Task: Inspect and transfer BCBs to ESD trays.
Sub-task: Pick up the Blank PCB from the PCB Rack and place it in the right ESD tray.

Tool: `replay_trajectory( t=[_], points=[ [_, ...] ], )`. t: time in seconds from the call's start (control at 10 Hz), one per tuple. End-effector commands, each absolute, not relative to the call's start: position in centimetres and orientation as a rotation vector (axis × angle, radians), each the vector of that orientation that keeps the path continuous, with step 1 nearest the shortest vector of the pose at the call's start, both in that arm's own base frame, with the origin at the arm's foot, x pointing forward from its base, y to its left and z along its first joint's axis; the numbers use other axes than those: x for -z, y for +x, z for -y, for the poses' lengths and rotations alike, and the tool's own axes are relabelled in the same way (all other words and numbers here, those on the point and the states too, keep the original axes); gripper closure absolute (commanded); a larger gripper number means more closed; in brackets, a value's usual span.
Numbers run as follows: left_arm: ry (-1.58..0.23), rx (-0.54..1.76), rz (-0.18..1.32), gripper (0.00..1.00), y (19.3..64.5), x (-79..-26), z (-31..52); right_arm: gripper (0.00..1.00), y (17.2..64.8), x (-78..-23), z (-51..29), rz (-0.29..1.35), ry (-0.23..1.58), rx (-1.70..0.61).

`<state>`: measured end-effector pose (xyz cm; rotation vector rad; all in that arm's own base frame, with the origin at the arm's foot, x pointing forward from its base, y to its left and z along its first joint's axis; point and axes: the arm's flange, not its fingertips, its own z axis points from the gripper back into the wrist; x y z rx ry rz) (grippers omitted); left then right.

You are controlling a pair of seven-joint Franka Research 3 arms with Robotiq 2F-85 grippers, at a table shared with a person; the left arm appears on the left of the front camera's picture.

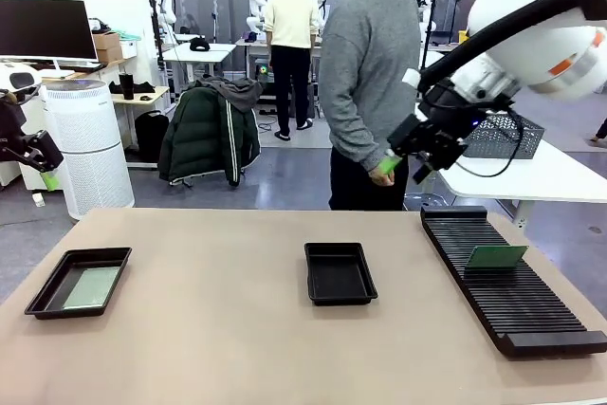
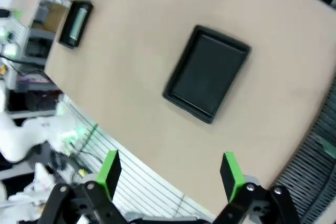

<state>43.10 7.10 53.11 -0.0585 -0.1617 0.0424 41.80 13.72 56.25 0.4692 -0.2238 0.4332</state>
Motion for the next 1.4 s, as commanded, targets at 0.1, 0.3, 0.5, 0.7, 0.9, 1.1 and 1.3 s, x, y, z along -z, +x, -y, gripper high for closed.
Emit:
replay_trajectory(
  t=[0.1, 0.3, 0.5, 0.7, 0.9, 1.1, 1.3],
  points=[
    [-0.058, -0.038, 0.163, 0.0, 43.1, -53.0, -7.2, 0.0, 42.1, -58.5, -9.1, 0.268, 0.313, -0.664],
    [-0.058, -0.038, 0.163, 0.0, 43.1, -53.0, -7.2, 0.0, 42.1, -59.2, -6.3, 0.272, 0.211, -0.875],
    [-0.058, -0.038, 0.163, 0.0, 43.1, -53.0, -7.2, 0.0, 41.9, -59.6, -3.7, 0.246, 0.07, -1.068],
    [-0.058, -0.038, 0.163, 0.0, 43.1, -53.0, -7.2, 0.0, 41.4, -59.7, -1.5, 0.187, 0.002, -1.245],
    [-0.058, -0.038, 0.163, 0.0, 43.1, -53.0, -7.2, 0.0, 40.9, -59.3, 0.7, 0.132, -0.034, -1.38],
    [-0.058, -0.038, 0.163, 0.0, 43.1, -53.0, -7.2, 0.0, 40.2, -58.7, 2.6, 0.134, -0.081, -1.51],
    [-0.058, -0.038, 0.163, 0.0, 43.1, -53.0, -7.2, 0.0, 39.3, -58.2, 4.3, 0.189, -0.107, -1.582]
  ],
)
